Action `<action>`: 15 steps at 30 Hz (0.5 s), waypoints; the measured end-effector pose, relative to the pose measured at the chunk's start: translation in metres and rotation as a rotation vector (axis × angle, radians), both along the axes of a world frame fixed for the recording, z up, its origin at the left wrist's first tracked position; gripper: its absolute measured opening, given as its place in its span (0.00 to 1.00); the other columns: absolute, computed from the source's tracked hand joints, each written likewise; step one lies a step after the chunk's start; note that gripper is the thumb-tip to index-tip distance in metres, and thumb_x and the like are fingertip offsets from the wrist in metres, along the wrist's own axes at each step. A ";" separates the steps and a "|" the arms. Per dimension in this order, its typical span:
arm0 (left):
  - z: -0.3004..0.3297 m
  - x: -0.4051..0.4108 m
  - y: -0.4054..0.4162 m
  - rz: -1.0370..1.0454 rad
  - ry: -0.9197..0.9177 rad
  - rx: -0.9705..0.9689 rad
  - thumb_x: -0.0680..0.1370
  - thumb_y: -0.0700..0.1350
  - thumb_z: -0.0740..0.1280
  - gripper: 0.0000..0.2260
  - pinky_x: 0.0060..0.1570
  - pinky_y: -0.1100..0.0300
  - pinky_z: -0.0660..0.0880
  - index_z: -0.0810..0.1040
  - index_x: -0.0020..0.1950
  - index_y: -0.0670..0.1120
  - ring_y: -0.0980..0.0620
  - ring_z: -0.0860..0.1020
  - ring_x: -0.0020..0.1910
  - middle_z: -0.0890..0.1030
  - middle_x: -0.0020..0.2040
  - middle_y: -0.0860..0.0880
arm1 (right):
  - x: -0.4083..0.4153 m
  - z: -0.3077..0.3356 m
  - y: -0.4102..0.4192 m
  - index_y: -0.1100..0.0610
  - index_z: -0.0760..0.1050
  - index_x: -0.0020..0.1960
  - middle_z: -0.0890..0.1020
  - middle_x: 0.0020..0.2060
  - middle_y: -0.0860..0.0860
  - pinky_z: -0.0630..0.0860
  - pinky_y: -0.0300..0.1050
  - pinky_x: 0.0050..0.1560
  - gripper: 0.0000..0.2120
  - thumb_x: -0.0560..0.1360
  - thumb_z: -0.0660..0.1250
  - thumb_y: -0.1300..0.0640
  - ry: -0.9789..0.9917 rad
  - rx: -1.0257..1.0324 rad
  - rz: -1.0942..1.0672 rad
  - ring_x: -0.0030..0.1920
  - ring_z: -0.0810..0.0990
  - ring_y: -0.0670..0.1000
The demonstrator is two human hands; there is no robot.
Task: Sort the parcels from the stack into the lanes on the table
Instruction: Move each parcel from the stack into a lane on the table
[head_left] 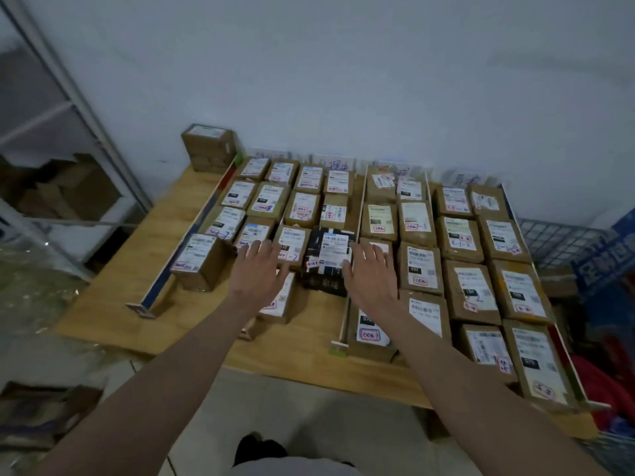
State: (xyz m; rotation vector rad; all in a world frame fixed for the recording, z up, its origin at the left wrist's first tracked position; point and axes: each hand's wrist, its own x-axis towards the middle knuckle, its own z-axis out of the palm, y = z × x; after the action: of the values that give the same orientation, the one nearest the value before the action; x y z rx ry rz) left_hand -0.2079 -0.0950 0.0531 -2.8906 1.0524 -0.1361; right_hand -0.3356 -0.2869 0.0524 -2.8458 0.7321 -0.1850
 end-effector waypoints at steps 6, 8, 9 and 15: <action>0.006 0.038 0.054 0.045 -0.026 -0.045 0.83 0.56 0.50 0.24 0.71 0.48 0.62 0.69 0.73 0.45 0.45 0.68 0.71 0.72 0.71 0.46 | 0.048 0.006 0.051 0.53 0.60 0.78 0.63 0.77 0.53 0.58 0.56 0.76 0.25 0.83 0.49 0.45 0.002 -0.016 0.037 0.76 0.61 0.56; 0.005 0.055 0.076 0.053 -0.021 -0.054 0.83 0.56 0.49 0.23 0.71 0.48 0.63 0.69 0.72 0.46 0.46 0.68 0.70 0.73 0.70 0.47 | 0.066 0.006 0.072 0.53 0.61 0.78 0.64 0.76 0.53 0.58 0.56 0.76 0.25 0.83 0.49 0.45 -0.002 -0.009 0.028 0.76 0.61 0.56; 0.004 0.064 0.087 0.052 -0.014 -0.063 0.83 0.56 0.49 0.23 0.70 0.47 0.64 0.70 0.71 0.46 0.46 0.69 0.69 0.73 0.69 0.47 | 0.075 0.005 0.084 0.54 0.61 0.77 0.64 0.76 0.53 0.58 0.56 0.76 0.25 0.83 0.49 0.45 0.004 -0.009 0.027 0.76 0.61 0.56; 0.005 0.116 0.158 0.013 -0.018 -0.149 0.79 0.56 0.49 0.26 0.65 0.46 0.69 0.76 0.65 0.44 0.43 0.74 0.64 0.78 0.63 0.45 | 0.127 0.003 0.155 0.55 0.61 0.77 0.65 0.76 0.53 0.59 0.56 0.75 0.25 0.83 0.49 0.46 0.001 0.004 0.006 0.75 0.62 0.57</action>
State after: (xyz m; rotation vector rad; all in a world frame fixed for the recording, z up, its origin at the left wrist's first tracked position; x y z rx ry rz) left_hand -0.0915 0.0633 0.0581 -3.0208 1.0634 -0.2491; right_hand -0.2091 -0.1319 0.0550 -2.8443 0.7233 -0.1811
